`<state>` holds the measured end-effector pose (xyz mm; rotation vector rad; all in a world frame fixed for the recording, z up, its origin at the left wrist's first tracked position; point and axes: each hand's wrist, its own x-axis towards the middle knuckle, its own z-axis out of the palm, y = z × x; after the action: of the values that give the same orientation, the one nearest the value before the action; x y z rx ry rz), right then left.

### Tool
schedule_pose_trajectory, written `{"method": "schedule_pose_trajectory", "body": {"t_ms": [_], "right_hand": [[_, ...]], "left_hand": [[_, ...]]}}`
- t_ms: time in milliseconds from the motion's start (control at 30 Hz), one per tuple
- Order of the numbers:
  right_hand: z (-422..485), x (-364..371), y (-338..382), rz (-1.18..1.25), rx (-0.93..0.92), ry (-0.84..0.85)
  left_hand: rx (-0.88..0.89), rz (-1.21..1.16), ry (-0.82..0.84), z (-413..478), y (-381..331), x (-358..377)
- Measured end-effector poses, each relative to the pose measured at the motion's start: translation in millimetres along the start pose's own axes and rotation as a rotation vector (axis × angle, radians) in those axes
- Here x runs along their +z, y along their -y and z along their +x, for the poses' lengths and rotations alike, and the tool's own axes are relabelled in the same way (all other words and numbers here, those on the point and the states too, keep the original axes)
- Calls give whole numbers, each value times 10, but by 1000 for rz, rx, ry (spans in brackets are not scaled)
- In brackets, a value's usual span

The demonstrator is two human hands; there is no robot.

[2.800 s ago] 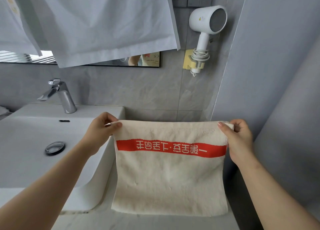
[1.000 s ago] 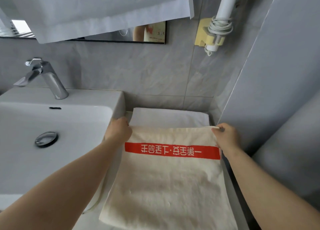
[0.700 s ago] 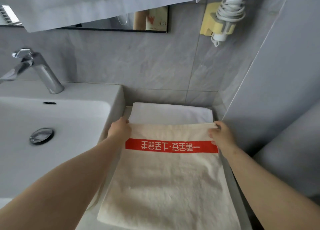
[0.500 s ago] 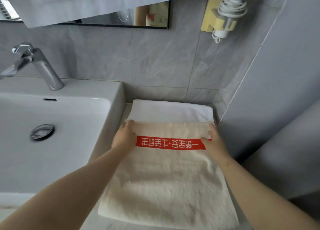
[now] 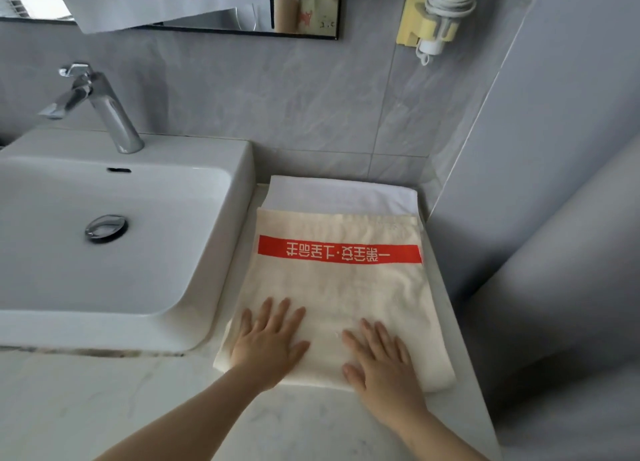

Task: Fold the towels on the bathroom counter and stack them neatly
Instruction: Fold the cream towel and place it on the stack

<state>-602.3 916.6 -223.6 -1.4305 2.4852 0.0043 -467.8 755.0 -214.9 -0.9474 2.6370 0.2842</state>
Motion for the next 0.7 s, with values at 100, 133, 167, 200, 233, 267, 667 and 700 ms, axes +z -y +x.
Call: {"method": "schedule_pose_trajectory", "body": {"t_ms": [100,133,167,200,233,267,667,700], "right_hand": [[-178,-30,-46,24,26,93],[-210,-57,-74,45,29,74],[-234,-93,-94,26,49,51],[-270,-103,-102,3,52,42],[-276,-53,-116,39,33,52],[-301,-27,-120,31,16,74],[-437,19,-348,303,190,-511],[-469,-5,-386,395,340,-538]], "left_hand": [[-50,3,-110,-72,83,101],[-43,17,-179,-117,73,97],[-40,18,-204,-176,55,105],[-16,-6,-187,-223,37,135],[24,17,-147,-274,31,164],[71,46,-119,-322,50,217],[98,-320,-452,-540,346,218],[-22,-451,-474,-590,368,220]]}}
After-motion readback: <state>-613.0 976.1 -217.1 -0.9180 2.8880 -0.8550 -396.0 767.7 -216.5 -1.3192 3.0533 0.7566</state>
